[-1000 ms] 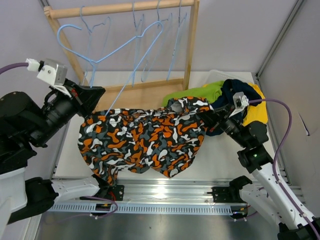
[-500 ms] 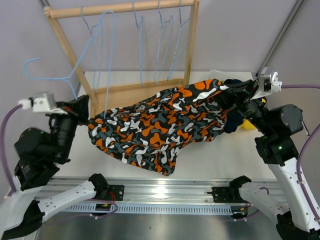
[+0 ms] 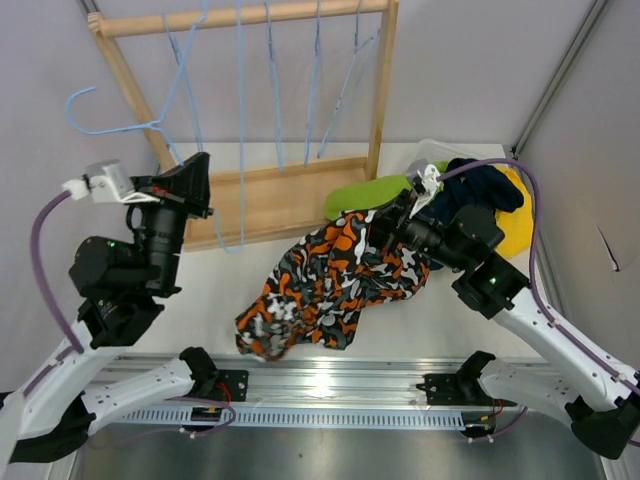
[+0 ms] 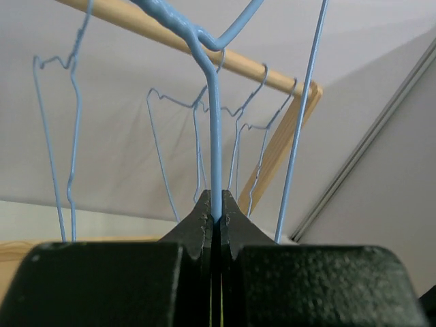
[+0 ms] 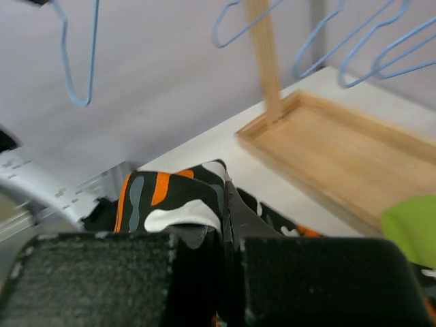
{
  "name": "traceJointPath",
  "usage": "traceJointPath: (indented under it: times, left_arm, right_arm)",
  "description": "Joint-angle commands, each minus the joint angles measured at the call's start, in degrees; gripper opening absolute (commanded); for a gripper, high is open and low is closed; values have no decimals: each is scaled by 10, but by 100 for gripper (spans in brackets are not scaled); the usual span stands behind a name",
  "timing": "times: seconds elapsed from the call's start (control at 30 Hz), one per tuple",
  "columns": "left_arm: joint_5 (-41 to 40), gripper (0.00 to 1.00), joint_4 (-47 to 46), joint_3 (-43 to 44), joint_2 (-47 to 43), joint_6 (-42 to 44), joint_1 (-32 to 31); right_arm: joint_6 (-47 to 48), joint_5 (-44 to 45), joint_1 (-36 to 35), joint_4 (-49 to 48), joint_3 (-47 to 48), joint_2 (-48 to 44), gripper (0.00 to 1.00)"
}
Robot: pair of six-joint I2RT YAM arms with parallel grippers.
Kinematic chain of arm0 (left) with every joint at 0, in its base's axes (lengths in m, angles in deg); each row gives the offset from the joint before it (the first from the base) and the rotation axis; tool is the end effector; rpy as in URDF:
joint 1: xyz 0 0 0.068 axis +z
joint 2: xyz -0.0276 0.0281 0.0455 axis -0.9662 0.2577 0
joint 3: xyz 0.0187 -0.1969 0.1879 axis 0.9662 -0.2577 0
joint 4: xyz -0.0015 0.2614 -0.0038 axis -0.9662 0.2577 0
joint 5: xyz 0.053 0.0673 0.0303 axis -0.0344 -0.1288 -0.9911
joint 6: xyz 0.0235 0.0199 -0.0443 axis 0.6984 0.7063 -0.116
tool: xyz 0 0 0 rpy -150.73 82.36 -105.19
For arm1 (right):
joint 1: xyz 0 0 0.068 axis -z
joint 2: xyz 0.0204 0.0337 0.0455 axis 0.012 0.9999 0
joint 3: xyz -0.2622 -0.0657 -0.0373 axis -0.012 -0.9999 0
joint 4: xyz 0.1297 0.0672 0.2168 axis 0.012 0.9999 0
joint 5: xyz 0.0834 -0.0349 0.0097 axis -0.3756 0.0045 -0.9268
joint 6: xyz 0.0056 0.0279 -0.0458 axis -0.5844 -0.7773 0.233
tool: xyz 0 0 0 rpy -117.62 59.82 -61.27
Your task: Remove the shorts from the hanger
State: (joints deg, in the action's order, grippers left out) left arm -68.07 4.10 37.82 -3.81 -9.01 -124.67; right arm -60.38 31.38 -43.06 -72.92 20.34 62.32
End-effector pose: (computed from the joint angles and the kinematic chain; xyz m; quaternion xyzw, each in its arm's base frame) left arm 0.0829 -0.0632 0.5040 -0.1037 0.5426 -0.2554 0.7934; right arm 0.1487 0.1523 0.4192 -0.2789 0.5915 0.4619 0.5992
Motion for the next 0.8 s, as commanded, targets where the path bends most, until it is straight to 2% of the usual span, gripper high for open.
traceJointPath:
  times: [0.0,0.07,0.1,0.13,0.17,0.2,0.23,0.3,0.33,0.37,0.4,0.47,0.57,0.6,0.67,0.7,0.77]
  left_arm:
    - [32,0,52,45,19,7,0]
    - [26,0,105,57,19,8,0]
    - [24,0,131,60,12,6,0]
    - [22,0,172,57,7,-2,1]
    - [23,0,186,47,-1,-8,0]
    - [24,0,199,40,-21,-13,1]
    - [26,0,223,28,-31,-24,0]
    - [25,0,262,19,-53,-39,0]
    - [24,0,276,18,-57,-40,0]
    - [23,0,292,21,-57,-43,0]
    - [16,0,309,25,-53,-42,0]
    - [6,0,354,45,-36,-37,1]
    - [-4,0,373,53,-23,-34,0]
    - [-4,0,373,52,-19,-32,1]
    - [-8,0,371,50,-6,-31,0]
    - [-12,0,372,54,3,-28,0]
    - [-22,0,382,68,31,-28,2]
  right_arm:
    - [70,113,-3,8,86,9,0]
    - [107,147,11,71,190,53,0]
    - [120,157,48,94,235,73,0]
    - [127,149,75,108,330,95,0]
    - [121,135,108,129,381,145,0]
    - [109,95,185,133,431,172,0]
    - [79,79,220,149,546,238,0]
    - [59,53,301,171,683,315,0]
    - [60,58,318,186,756,358,0]
    - [68,67,331,213,895,401,0]
    - [75,93,344,220,951,479,0]
    - [65,124,387,214,1007,527,0]
    - [29,140,438,148,876,508,0]
    - [9,131,442,118,750,489,0]
    - [4,127,434,44,633,435,0]
    - [11,132,429,26,536,405,0]
    - [11,150,406,-4,447,377,0]
